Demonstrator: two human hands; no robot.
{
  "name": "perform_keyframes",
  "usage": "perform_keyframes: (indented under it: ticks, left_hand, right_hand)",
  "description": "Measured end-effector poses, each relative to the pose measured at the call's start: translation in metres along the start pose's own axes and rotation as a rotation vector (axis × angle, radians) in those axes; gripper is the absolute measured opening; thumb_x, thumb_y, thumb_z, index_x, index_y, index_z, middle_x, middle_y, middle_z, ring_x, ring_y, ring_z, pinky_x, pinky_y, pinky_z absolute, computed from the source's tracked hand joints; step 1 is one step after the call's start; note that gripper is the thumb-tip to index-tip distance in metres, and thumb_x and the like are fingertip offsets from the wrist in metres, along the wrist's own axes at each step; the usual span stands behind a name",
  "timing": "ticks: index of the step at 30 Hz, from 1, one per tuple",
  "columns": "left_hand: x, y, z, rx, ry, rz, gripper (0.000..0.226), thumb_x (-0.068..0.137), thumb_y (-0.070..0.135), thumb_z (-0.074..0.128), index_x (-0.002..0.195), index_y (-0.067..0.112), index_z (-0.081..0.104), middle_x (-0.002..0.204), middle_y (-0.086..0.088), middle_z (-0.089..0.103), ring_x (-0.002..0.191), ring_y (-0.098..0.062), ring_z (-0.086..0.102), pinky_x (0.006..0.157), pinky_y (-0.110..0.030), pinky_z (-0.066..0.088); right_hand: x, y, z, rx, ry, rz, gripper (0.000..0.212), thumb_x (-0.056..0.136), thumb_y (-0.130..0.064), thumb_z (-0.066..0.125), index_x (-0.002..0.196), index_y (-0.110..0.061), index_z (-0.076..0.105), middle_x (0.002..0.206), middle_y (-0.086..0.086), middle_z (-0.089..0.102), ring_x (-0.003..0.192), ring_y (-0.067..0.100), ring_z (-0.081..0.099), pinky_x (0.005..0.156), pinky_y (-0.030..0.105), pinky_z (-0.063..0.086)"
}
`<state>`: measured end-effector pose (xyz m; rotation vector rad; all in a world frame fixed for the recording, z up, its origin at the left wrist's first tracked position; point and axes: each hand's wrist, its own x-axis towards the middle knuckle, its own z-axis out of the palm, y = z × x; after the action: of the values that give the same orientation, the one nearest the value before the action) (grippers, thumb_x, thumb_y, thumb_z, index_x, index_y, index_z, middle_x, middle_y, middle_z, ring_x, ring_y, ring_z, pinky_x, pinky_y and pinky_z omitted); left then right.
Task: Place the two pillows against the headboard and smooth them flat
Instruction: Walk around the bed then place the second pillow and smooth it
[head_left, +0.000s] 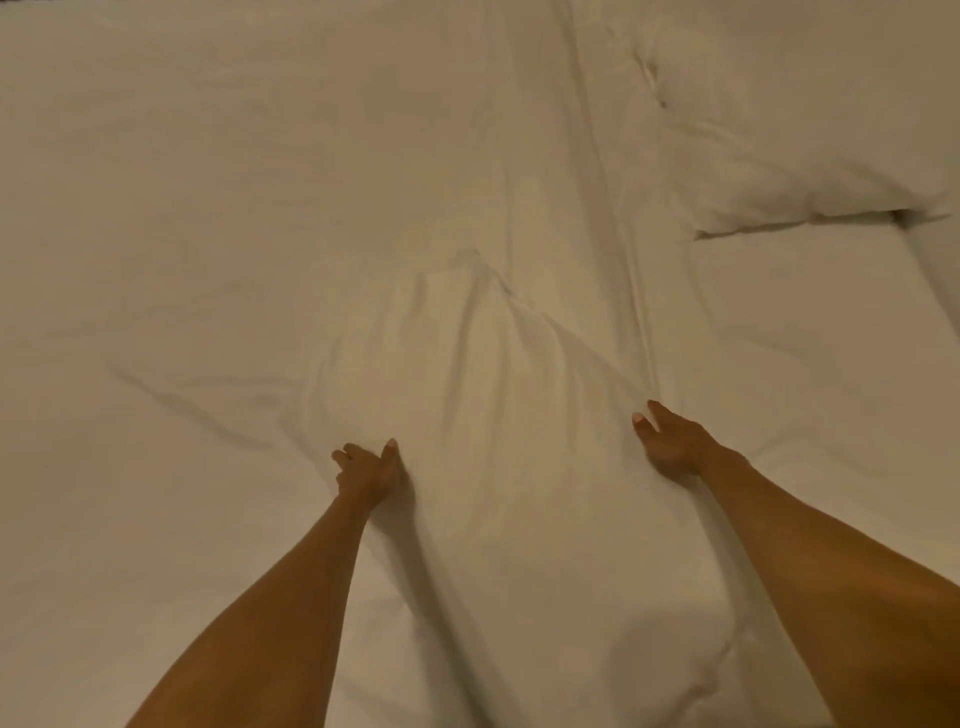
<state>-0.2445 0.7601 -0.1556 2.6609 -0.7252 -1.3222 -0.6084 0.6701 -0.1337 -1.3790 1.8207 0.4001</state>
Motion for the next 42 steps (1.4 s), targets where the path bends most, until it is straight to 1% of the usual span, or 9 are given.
perform_keyframes:
  ticks: [4,7,11,15,19,25,30,32,42]
  left_hand:
    - [0.013,-0.013,0.021,-0.195,0.088,-0.1,0.092,0.095,0.055,0.042,0.155,0.009,-0.01,0.163,-0.018,-0.012,0.148,-0.044,0.011,0.12,-0.052,0.017]
    - [0.02,-0.026,0.025,-0.34,0.088,-0.164,0.107,0.086,0.063,0.053,0.155,0.015,-0.014,0.162,-0.022,0.006,0.146,-0.045,0.02,0.118,-0.055,0.022]
    - [0.031,-0.041,0.017,-0.542,0.08,-0.234,0.126,0.067,0.063,0.075,0.154,0.004,0.005,0.157,-0.018,0.029,0.142,-0.038,0.032,0.116,-0.05,0.032]
    - [0.026,-0.051,0.012,-0.621,-0.124,-0.29,0.12,0.06,0.065,0.078,0.15,0.004,0.028,0.153,-0.01,0.039,0.139,-0.032,0.039,0.112,-0.046,0.039]
    - [0.02,-0.061,0.009,-0.674,-0.192,-0.275,0.105,0.062,0.056,0.082,0.146,0.008,0.039,0.146,-0.006,0.049,0.134,-0.027,0.046,0.112,-0.045,0.039]
    - [0.002,-0.051,0.002,-0.784,-0.35,-0.184,0.077,0.074,0.047,0.077,0.138,0.013,0.052,0.137,-0.008,0.059,0.126,-0.029,0.054,0.109,-0.049,0.042]
    - [-0.022,-0.042,-0.008,-0.763,-0.451,-0.162,0.034,0.081,0.042,0.072,0.109,0.022,0.065,0.123,-0.007,0.066,0.1,-0.025,0.063,0.084,-0.047,0.054]
    - [-0.034,-0.031,-0.01,-0.747,-0.456,-0.124,0.034,0.083,0.04,0.07,0.111,0.021,0.064,0.124,-0.008,0.066,0.098,-0.025,0.063,0.078,-0.045,0.054]
    - [-0.1,0.061,-0.018,-0.67,-0.498,0.088,0.077,0.081,0.037,0.074,0.146,0.013,0.04,0.142,-0.009,0.053,0.128,-0.034,0.051,0.1,-0.058,0.046]
  right_hand:
    - [0.02,0.013,0.019,0.168,-0.028,0.017,0.082,0.089,-0.072,0.027,0.155,-0.027,0.01,0.161,0.007,0.023,0.145,0.031,0.028,0.116,0.04,0.023]
    - [0.033,0.018,0.022,0.253,-0.029,0.01,0.084,0.088,-0.071,0.035,0.154,-0.023,0.019,0.157,0.008,0.031,0.141,0.032,0.035,0.112,0.041,0.029]
    - [0.036,0.02,0.019,0.298,-0.017,0.002,0.091,0.079,-0.074,0.048,0.149,-0.019,0.031,0.151,0.006,0.041,0.135,0.031,0.044,0.107,0.041,0.035]
    - [0.029,0.017,0.01,0.38,-0.07,-0.029,0.115,0.054,-0.085,0.063,0.145,-0.017,0.041,0.143,0.003,0.051,0.125,0.028,0.054,0.105,0.042,0.042]
    - [0.023,0.013,0.003,0.477,-0.11,-0.019,0.104,0.053,-0.068,0.079,0.135,-0.011,0.053,0.133,0.005,0.06,0.112,0.028,0.06,0.099,0.039,0.047]
    - [-0.001,0.006,-0.002,0.429,-0.018,-0.049,0.08,0.072,-0.051,0.077,0.139,-0.014,0.052,0.14,0.008,0.054,0.126,0.031,0.051,0.101,0.034,0.04]
    - [-0.034,0.015,-0.014,0.367,0.102,-0.076,0.067,0.082,-0.044,0.071,0.139,-0.017,0.051,0.14,0.009,0.055,0.127,0.031,0.051,0.089,0.027,0.035]
    - [-0.05,0.025,-0.023,0.374,0.144,-0.066,0.067,0.082,-0.043,0.072,0.14,-0.017,0.051,0.14,0.009,0.055,0.127,0.031,0.051,0.087,0.026,0.034]
    - [-0.138,0.082,-0.089,0.467,0.346,0.045,0.064,0.079,-0.046,0.072,0.134,-0.018,0.055,0.136,0.007,0.059,0.124,0.03,0.054,0.085,0.028,0.035]
